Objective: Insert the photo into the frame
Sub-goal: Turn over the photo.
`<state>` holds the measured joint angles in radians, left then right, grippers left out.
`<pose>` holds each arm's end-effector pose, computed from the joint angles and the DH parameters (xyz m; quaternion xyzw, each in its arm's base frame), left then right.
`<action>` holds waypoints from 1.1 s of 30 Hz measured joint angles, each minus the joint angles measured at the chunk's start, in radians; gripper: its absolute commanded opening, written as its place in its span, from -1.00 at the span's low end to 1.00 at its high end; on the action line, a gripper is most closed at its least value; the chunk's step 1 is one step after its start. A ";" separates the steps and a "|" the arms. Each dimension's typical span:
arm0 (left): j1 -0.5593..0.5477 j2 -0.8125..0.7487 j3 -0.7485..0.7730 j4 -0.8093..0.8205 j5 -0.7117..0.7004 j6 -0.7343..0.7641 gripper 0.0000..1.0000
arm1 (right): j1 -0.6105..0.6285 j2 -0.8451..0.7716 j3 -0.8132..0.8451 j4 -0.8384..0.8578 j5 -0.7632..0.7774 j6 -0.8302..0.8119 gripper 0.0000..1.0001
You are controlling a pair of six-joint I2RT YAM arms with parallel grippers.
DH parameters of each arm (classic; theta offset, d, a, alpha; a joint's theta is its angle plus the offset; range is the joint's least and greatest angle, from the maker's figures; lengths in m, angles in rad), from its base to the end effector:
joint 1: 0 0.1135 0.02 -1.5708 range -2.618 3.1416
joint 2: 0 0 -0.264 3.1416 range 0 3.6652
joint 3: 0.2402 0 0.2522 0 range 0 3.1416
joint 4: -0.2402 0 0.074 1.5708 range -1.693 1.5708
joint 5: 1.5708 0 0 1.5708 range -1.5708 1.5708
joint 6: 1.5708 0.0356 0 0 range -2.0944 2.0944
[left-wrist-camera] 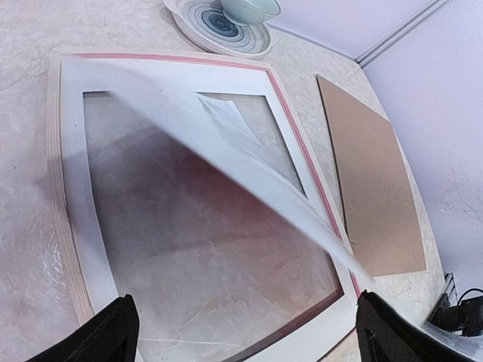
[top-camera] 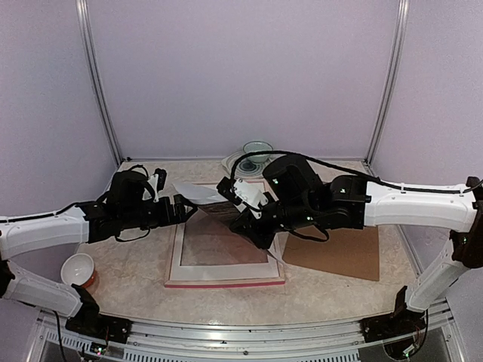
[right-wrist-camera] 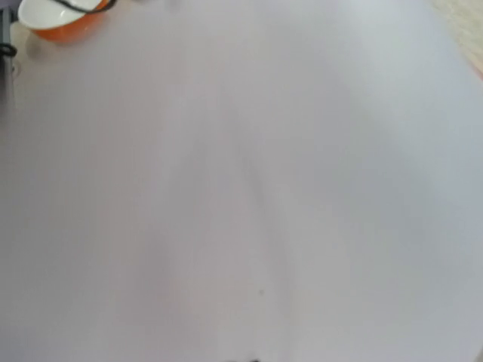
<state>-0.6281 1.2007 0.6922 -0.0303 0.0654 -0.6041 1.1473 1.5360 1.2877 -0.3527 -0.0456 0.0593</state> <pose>0.2104 -0.1557 0.2366 0.0266 0.8691 -0.3082 0.3860 0.1437 0.3228 0.3133 -0.4669 0.7513 0.2810 0.3723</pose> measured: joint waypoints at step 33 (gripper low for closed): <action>-0.014 -0.449 -0.333 -0.058 -0.186 -0.363 0.98 | 0.095 0.179 0.040 -0.069 -0.005 -0.071 -0.79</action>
<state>-0.6418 0.7517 0.3592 -0.0879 -0.1207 -0.9672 1.2427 1.7153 1.3277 -0.4217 -0.0502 -0.0113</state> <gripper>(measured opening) 0.989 0.099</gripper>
